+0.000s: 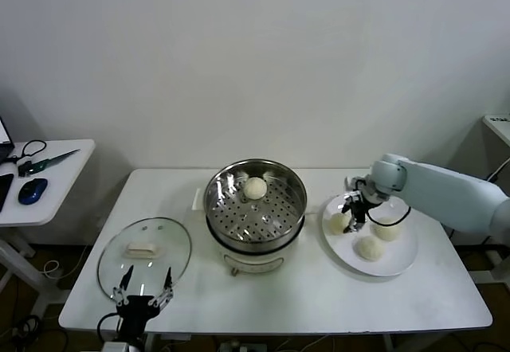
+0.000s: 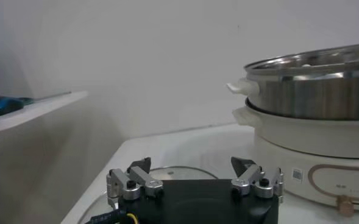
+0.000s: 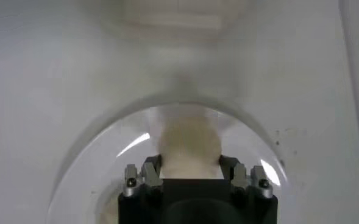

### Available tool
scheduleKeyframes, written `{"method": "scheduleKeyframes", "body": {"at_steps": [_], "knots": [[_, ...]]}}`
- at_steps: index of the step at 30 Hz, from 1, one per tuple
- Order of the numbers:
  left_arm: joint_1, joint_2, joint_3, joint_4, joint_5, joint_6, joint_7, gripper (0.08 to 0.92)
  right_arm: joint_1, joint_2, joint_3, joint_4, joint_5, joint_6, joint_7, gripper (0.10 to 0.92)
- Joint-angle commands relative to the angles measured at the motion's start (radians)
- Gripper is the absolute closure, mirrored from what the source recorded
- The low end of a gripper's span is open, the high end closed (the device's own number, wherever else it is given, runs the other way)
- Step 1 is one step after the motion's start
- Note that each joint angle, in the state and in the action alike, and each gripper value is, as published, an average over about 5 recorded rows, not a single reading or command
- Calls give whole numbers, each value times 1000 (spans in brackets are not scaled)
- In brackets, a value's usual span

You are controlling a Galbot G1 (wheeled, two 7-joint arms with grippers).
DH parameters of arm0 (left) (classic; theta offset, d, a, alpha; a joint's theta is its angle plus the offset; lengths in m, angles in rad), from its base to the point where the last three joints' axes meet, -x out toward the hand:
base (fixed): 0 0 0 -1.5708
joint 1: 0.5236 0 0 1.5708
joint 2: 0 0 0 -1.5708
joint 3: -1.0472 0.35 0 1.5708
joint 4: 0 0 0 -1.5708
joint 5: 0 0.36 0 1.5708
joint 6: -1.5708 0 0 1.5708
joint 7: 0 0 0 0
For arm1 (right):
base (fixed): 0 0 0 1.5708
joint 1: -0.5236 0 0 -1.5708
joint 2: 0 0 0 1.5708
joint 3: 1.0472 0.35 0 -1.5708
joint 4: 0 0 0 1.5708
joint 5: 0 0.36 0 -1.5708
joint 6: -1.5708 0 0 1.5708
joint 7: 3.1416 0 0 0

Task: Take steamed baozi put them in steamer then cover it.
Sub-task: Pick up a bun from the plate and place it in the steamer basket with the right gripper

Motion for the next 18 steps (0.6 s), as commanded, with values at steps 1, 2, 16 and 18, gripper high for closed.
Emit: {"method": "scheduleKeyframes", "body": {"at_steps": [1,2,16,18], "knots": [[2,0,1,-3,2,-1,-1,177,323,-42,-120,79,127,34,-72,383],[2,0,2,-4,2,-1,-1,177,375,-41,-143,92,158,37,-86,383],[-5,5,16,-15,2,5,-10,177,634,216,-181,448,560,-138,83,380],[-5,8,13,-21,0,8,-9,177,602,287,-179,459,586,-179,120,380]]}}
